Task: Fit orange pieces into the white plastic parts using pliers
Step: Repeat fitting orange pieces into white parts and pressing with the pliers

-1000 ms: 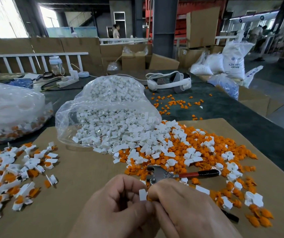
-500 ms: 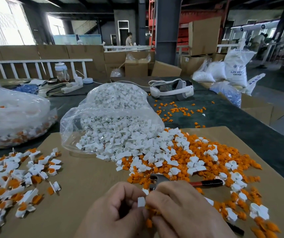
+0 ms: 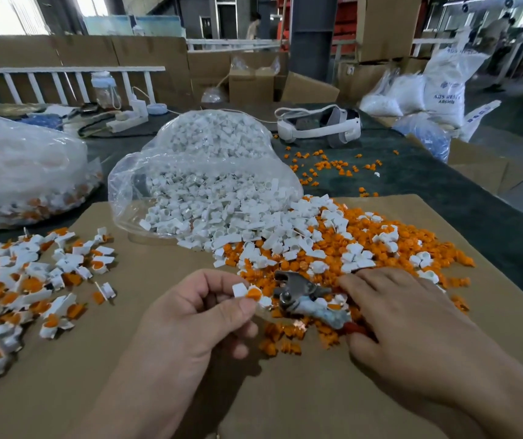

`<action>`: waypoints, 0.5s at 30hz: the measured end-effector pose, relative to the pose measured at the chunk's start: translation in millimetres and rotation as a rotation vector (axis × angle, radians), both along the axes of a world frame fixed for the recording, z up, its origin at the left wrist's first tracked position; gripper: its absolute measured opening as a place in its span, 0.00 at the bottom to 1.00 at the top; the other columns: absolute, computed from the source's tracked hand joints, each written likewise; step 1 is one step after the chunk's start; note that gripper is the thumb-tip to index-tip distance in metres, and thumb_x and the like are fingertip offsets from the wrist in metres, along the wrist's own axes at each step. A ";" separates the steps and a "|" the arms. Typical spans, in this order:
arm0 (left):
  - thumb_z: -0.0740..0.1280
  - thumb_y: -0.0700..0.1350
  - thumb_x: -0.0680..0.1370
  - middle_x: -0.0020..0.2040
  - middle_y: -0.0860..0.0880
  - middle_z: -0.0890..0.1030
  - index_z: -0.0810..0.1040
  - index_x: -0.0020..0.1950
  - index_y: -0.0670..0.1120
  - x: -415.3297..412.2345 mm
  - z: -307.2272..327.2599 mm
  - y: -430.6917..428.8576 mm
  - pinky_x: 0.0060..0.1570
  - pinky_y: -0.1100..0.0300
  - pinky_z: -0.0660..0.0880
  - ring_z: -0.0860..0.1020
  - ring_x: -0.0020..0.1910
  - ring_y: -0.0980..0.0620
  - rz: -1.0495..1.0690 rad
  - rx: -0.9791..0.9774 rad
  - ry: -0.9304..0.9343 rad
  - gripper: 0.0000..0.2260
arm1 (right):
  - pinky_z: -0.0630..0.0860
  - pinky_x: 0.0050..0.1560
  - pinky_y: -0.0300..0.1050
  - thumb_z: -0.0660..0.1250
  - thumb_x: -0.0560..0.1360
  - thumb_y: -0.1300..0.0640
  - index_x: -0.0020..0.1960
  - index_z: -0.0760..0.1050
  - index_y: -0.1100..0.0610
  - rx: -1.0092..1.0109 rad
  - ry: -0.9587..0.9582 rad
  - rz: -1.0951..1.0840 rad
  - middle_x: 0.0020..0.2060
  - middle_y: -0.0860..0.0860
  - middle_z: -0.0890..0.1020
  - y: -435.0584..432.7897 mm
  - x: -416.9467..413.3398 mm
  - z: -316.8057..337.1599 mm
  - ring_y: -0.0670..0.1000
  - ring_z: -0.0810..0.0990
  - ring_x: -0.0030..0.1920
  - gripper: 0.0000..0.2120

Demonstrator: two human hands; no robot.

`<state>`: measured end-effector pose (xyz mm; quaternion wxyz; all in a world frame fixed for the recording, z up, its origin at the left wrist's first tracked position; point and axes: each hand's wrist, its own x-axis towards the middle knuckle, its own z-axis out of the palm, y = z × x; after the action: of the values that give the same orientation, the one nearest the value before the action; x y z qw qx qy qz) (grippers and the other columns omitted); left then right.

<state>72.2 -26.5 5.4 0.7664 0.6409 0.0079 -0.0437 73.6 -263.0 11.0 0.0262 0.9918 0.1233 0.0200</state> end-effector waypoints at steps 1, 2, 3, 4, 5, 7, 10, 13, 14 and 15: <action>0.78 0.47 0.55 0.33 0.41 0.81 0.85 0.39 0.46 0.2 -2.1 1.0 0.25 0.63 0.75 0.80 0.28 0.50 -0.001 0.002 -0.003 0.15 | 0.55 0.70 0.47 0.50 0.74 0.36 0.75 0.48 0.43 -0.005 -0.003 0.001 0.72 0.42 0.60 -0.9 1.4 -1.6 0.47 0.55 0.70 0.32; 0.78 0.47 0.55 0.34 0.41 0.81 0.85 0.39 0.47 0.4 -3.2 1.9 0.26 0.62 0.75 0.80 0.29 0.50 0.002 -0.004 -0.001 0.15 | 0.56 0.70 0.47 0.50 0.73 0.37 0.75 0.48 0.43 -0.011 0.009 -0.002 0.72 0.42 0.61 -0.9 2.3 -2.0 0.47 0.56 0.70 0.32; 0.78 0.48 0.55 0.34 0.42 0.81 0.85 0.39 0.47 1.0 -5.1 2.3 0.26 0.62 0.75 0.80 0.30 0.49 0.003 -0.002 0.000 0.14 | 0.56 0.69 0.48 0.51 0.73 0.37 0.74 0.50 0.43 -0.007 0.008 -0.005 0.71 0.42 0.63 -0.2 3.3 -2.3 0.47 0.57 0.69 0.31; 0.78 0.48 0.56 0.35 0.42 0.81 0.85 0.40 0.48 0.9 -5.9 2.9 0.27 0.62 0.76 0.81 0.31 0.49 0.002 -0.002 0.005 0.14 | 0.58 0.67 0.48 0.52 0.73 0.38 0.73 0.54 0.43 -0.009 0.009 -0.012 0.68 0.42 0.66 1.7 3.6 -1.4 0.48 0.59 0.67 0.29; 0.79 0.48 0.56 0.35 0.43 0.81 0.85 0.40 0.48 1.3 -7.2 3.1 0.27 0.62 0.76 0.81 0.32 0.49 -0.004 0.000 0.005 0.14 | 0.59 0.65 0.48 0.52 0.72 0.39 0.70 0.58 0.43 -0.008 -0.008 -0.007 0.64 0.42 0.69 3.3 4.4 -1.2 0.48 0.61 0.63 0.27; 0.79 0.48 0.57 0.35 0.43 0.81 0.85 0.40 0.48 1.9 -8.3 4.0 0.27 0.62 0.76 0.81 0.32 0.49 -0.007 -0.013 0.003 0.14 | 0.60 0.62 0.49 0.51 0.71 0.40 0.65 0.63 0.43 0.008 -0.058 -0.007 0.55 0.43 0.72 6.4 5.5 0.1 0.48 0.64 0.57 0.23; 0.79 0.47 0.58 0.35 0.44 0.80 0.85 0.41 0.47 1.7 -8.1 4.9 0.27 0.62 0.75 0.81 0.32 0.50 -0.007 -0.027 -0.007 0.13 | 0.64 0.55 0.47 0.44 0.69 0.40 0.55 0.64 0.42 0.093 -0.105 -0.026 0.43 0.42 0.70 11.2 3.8 4.8 0.47 0.66 0.46 0.19; 0.78 0.45 0.59 0.34 0.44 0.79 0.84 0.41 0.46 2.0 -8.2 5.5 0.27 0.62 0.75 0.80 0.32 0.51 -0.004 -0.058 -0.021 0.12 | 0.69 0.43 0.45 0.41 0.67 0.37 0.48 0.62 0.43 0.264 -0.123 -0.040 0.39 0.43 0.71 12.6 2.0 11.7 0.44 0.69 0.40 0.18; 0.78 0.45 0.59 0.34 0.44 0.78 0.84 0.41 0.46 2.0 -8.1 5.6 0.27 0.62 0.75 0.80 0.32 0.51 -0.005 -0.066 -0.025 0.12 | 0.70 0.40 0.44 0.43 0.68 0.36 0.48 0.63 0.43 0.319 -0.128 -0.045 0.40 0.42 0.73 12.0 1.4 14.1 0.43 0.70 0.40 0.17; 0.78 0.45 0.60 0.33 0.45 0.78 0.84 0.41 0.47 1.7 -7.9 5.5 0.27 0.62 0.75 0.79 0.32 0.51 -0.004 -0.070 -0.029 0.12 | 0.70 0.38 0.42 0.46 0.69 0.35 0.49 0.63 0.42 0.349 -0.136 -0.041 0.41 0.41 0.73 11.1 0.7 15.8 0.43 0.71 0.40 0.16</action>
<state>73.9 -20.9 -2.5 0.7882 0.6143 -0.0061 -0.0359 74.4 -251.9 26.8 -0.1377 0.9800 0.0958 0.1074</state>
